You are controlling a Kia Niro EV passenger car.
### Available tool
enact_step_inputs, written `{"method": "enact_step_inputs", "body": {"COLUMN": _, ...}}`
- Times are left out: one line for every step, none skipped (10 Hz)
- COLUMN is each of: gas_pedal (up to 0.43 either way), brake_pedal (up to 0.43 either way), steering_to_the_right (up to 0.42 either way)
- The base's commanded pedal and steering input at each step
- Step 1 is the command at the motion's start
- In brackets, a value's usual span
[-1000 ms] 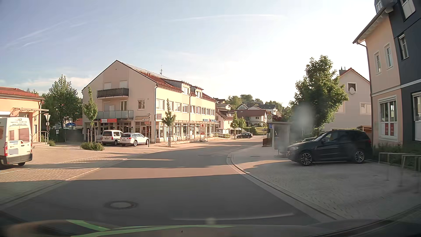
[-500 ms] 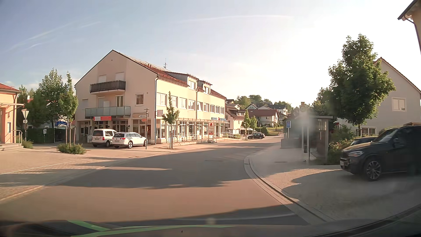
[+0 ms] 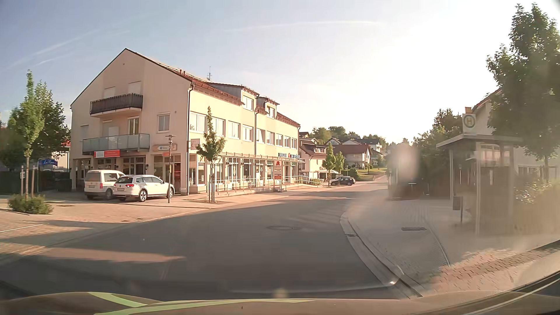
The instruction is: Follow the waypoints while adhering to traffic rules and regulations
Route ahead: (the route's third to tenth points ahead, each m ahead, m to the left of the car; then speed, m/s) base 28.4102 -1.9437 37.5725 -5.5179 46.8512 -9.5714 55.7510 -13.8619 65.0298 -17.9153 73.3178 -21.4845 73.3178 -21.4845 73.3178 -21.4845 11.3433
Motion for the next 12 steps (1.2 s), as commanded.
{"method": "enact_step_inputs", "body": {"gas_pedal": 0.047, "brake_pedal": 0.000, "steering_to_the_right": 0.034}}
{"method": "enact_step_inputs", "body": {"gas_pedal": 0.047, "brake_pedal": 0.000, "steering_to_the_right": 0.040}}
{"method": "enact_step_inputs", "body": {"gas_pedal": 0.047, "brake_pedal": 0.000, "steering_to_the_right": 0.044}}
{"method": "enact_step_inputs", "body": {"gas_pedal": 0.047, "brake_pedal": 0.000, "steering_to_the_right": 0.049}}
{"method": "enact_step_inputs", "body": {"gas_pedal": 0.000, "brake_pedal": 0.000, "steering_to_the_right": 0.053}}
{"method": "enact_step_inputs", "body": {"gas_pedal": 0.000, "brake_pedal": 0.000, "steering_to_the_right": 0.058}}
{"method": "enact_step_inputs", "body": {"gas_pedal": 0.000, "brake_pedal": 0.000, "steering_to_the_right": 0.060}}
{"method": "enact_step_inputs", "body": {"gas_pedal": 0.000, "brake_pedal": 0.000, "steering_to_the_right": 0.060}}
{"method": "enact_step_inputs", "body": {"gas_pedal": 0.000, "brake_pedal": 0.000, "steering_to_the_right": 0.060}}
{"method": "enact_step_inputs", "body": {"gas_pedal": 0.000, "brake_pedal": 0.000, "steering_to_the_right": 0.061}}
{"method": "enact_step_inputs", "body": {"gas_pedal": 0.000, "brake_pedal": 0.000, "steering_to_the_right": 0.065}}
{"method": "enact_step_inputs", "body": {"gas_pedal": 0.000, "brake_pedal": 0.000, "steering_to_the_right": 0.067}}
